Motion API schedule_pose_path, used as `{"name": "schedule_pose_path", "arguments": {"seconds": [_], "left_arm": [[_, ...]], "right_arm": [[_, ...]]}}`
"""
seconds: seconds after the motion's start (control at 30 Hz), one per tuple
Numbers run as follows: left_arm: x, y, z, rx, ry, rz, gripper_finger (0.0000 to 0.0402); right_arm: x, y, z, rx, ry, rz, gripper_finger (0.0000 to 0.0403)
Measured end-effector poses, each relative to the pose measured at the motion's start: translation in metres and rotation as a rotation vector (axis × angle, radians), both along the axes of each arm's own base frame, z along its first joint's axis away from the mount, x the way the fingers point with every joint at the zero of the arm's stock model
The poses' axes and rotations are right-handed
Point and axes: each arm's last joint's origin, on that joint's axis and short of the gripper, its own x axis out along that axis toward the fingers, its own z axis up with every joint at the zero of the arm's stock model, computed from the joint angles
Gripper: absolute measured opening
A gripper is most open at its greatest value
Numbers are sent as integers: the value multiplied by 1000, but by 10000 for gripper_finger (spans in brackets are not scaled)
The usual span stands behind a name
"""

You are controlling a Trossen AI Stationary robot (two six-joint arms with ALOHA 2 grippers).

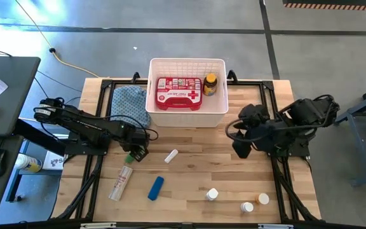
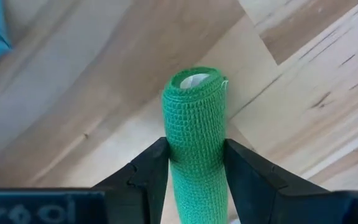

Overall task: Pick & place medical supplies in basket/bin
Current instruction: Put the green bandage into the white bin

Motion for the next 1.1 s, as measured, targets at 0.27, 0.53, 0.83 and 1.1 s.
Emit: {"name": "schedule_pose_path", "arguments": {"seconds": [0.27,0.53,0.83,1.1], "left_arm": [[1,-1,0,-29,-1,94,184],[11,-4,2,-109,-88,136,184],[21,-7,6,-200,-187,116,160],[33,-9,24,-218,-261,32,96]], "right_arm": [[-6,6,0,-111,30,117,199],[-20,0,8,-131,15,183,199],[-49,-17,24,-96,-74,148,199],[-62,-26,30,-99,-138,75,199]]}}
